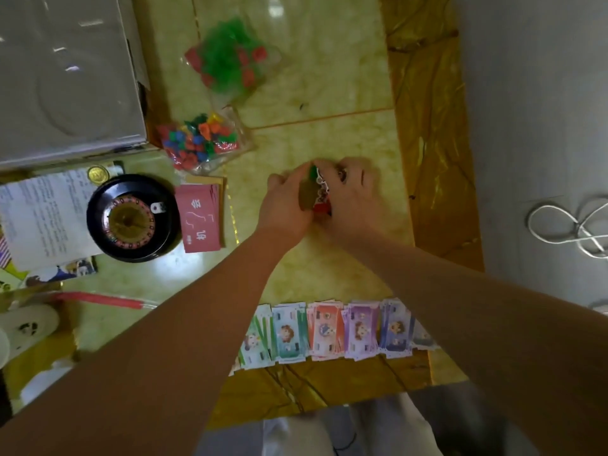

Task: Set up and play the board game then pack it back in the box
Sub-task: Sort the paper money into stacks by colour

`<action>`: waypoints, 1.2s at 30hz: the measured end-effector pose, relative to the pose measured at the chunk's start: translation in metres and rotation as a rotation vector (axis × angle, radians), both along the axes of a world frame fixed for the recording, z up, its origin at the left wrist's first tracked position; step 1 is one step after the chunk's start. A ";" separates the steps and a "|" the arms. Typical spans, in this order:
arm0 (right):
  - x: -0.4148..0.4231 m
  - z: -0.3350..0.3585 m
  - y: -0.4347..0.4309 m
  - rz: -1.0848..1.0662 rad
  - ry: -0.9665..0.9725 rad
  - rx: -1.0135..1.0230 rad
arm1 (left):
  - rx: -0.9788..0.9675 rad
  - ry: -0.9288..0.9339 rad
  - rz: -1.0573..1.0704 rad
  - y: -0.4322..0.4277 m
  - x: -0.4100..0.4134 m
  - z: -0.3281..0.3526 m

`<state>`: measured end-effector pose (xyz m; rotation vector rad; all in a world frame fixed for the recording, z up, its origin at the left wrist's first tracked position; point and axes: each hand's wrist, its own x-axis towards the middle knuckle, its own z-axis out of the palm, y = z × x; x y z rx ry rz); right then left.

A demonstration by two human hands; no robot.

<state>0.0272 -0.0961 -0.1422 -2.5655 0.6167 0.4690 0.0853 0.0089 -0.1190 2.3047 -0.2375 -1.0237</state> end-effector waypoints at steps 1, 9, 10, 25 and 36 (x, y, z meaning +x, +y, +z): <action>-0.001 -0.001 -0.002 -0.007 -0.016 0.016 | 0.007 -0.003 -0.014 0.001 -0.002 -0.002; -0.030 -0.001 -0.009 0.049 0.015 0.005 | -0.017 -0.015 -0.044 0.014 -0.024 -0.009; -0.035 0.000 -0.011 0.079 0.036 -0.004 | -0.019 -0.018 -0.038 0.013 -0.027 -0.010; -0.142 0.008 -0.071 -0.066 0.097 -0.055 | -0.093 0.119 -0.214 -0.043 -0.116 -0.009; -0.179 0.019 -0.110 -0.102 0.021 0.115 | -0.079 0.174 -0.198 -0.084 -0.162 -0.015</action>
